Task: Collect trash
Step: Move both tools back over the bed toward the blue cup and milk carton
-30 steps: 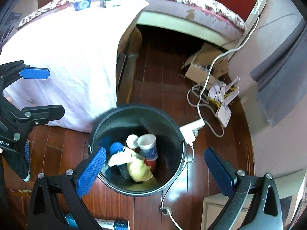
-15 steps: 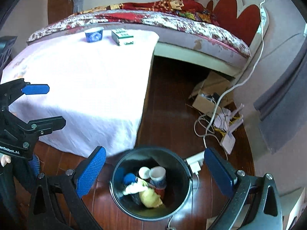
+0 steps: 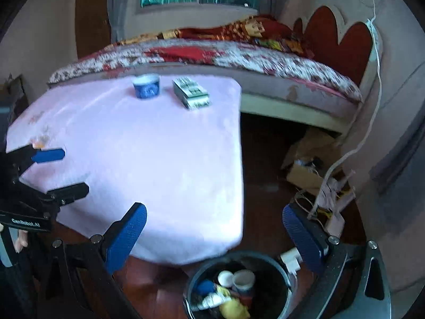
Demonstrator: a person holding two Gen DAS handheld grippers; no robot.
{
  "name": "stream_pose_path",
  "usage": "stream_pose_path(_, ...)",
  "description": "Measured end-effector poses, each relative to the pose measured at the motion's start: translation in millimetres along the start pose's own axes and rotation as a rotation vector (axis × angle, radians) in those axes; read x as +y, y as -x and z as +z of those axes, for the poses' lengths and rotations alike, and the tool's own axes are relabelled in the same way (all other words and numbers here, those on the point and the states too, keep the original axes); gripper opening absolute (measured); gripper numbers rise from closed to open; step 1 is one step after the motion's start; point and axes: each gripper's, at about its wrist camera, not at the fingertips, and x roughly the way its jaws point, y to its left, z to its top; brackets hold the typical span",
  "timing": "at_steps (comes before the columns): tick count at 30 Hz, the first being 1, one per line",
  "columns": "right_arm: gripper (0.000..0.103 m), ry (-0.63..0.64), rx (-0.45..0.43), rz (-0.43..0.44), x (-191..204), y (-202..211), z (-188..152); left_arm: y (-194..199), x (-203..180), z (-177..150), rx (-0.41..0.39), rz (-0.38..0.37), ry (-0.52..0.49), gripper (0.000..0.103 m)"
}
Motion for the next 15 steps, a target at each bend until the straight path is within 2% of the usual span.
stream_pose_path(7,0.103,-0.003,-0.001,0.017,19.9,-22.9,39.5,-7.8,41.2,17.5,-0.022,0.051,0.054,0.098)
stream_pose_path(10,0.103,0.002,-0.035,0.023,26.9,-29.0,58.5,-14.3,54.9,27.2,-0.022,0.065,0.068,0.098)
stream_pose_path(15,0.103,-0.008,-0.046,0.070,32.8,-56.0,83.5,-29.6,72.7,44.7,-0.039,0.095,0.080,0.095)
